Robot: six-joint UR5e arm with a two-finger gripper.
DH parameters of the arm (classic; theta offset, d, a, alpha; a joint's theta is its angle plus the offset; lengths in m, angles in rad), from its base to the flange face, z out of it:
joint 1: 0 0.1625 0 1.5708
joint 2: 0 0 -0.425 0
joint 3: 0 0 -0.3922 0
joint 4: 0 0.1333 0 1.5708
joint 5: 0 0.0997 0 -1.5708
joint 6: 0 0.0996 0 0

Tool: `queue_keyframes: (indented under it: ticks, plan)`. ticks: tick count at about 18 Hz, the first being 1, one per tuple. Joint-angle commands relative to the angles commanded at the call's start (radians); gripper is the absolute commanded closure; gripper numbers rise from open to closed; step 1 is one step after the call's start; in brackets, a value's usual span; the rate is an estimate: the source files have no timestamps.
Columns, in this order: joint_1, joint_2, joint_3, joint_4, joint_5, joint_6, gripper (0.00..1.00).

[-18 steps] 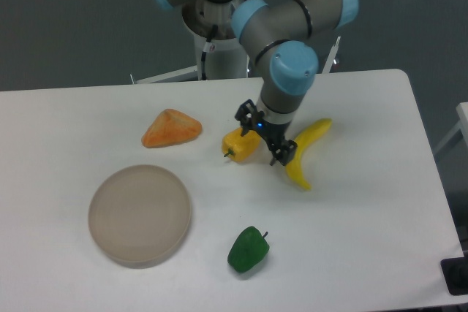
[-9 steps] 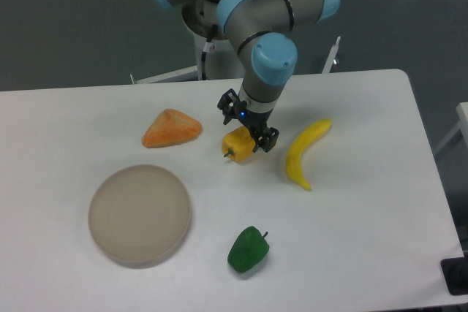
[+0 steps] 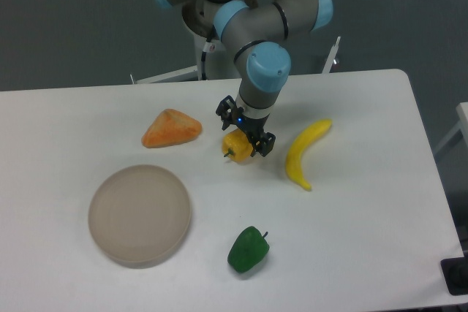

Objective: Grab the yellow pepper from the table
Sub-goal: 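Close the gripper on the yellow pepper, then lift the yellow pepper and carry it past the banana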

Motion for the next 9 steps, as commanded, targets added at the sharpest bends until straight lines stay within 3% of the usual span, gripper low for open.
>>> queue_keyframes:
  ticks: [2, 3, 4, 5, 6, 9]
  plan:
    - [-0.002, -0.014, 0.002, 0.002, 0.0, 0.0, 0.15]
    - [-0.003, -0.017, 0.005, 0.0, 0.0, 0.0, 0.3]
    - [-0.003, -0.017, 0.017, 0.0, -0.002, 0.002, 0.52]
    - [-0.003, -0.015, 0.026, 0.0, 0.002, 0.003, 0.61]
    - [-0.003, -0.014, 0.041, -0.002, 0.003, 0.009, 0.68]
    - [-0.003, -0.014, 0.112, -0.014, 0.005, 0.005, 0.7]
